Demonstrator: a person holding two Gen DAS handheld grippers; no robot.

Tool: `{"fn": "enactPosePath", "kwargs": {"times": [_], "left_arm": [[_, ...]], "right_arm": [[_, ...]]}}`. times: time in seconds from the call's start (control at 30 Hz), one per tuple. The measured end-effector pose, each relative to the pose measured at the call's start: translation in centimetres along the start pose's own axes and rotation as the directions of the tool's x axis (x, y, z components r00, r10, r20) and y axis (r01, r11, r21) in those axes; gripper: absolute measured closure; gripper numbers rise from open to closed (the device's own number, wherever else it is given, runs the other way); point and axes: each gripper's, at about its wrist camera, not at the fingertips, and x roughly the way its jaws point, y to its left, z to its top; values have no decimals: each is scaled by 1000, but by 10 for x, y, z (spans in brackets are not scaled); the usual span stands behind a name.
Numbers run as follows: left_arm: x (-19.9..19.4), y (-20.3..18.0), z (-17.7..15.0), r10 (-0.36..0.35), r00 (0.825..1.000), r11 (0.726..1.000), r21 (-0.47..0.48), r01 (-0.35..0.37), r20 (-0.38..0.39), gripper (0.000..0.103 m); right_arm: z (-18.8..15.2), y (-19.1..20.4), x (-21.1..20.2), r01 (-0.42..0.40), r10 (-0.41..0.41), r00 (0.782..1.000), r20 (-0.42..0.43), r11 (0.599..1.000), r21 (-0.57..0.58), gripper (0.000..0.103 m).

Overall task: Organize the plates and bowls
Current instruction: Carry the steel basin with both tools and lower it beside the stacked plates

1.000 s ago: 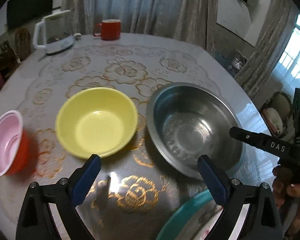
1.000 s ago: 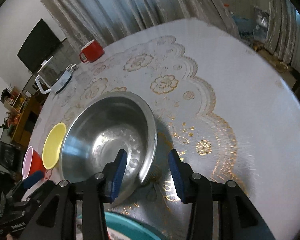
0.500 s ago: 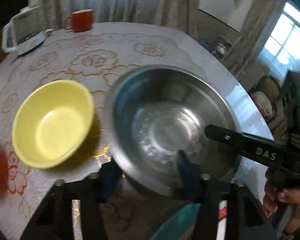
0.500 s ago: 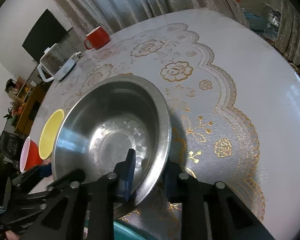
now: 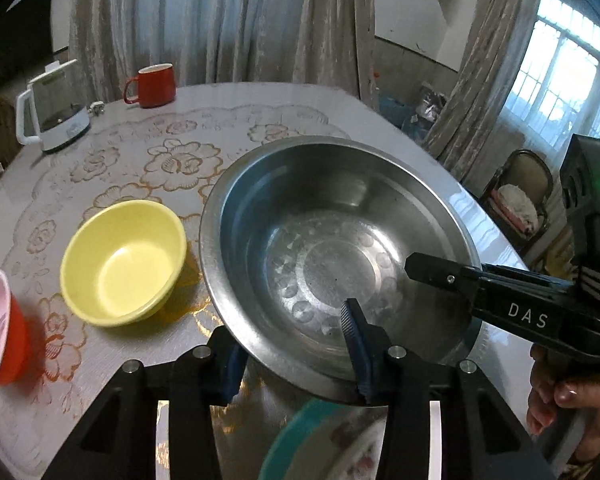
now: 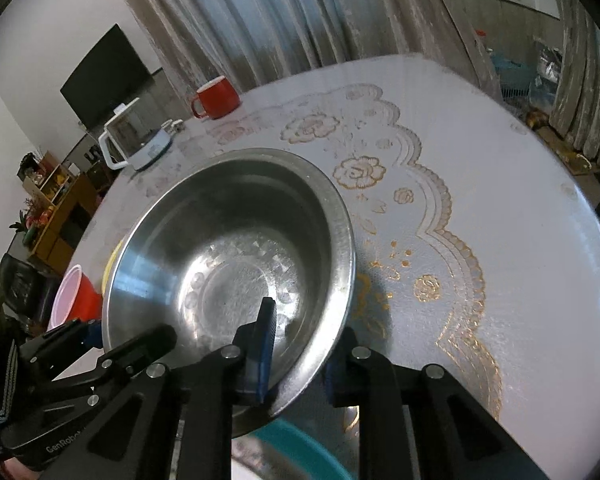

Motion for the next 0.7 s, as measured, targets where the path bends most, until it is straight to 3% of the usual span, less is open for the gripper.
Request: {"fn": "enactPosePath", "kwargs": {"times": [0.5,0.7], "left_arm": [[-99,27,-66,75,991,995,-77,-67,109,58],[-124,47,-98,86,990,989,-134,-70,115,58]], "right_arm": [[-42,75,-47,-94,96,995,15,989,-113,84],[-65,107,-57,-130,133,991,12,981,-145,84]]}}
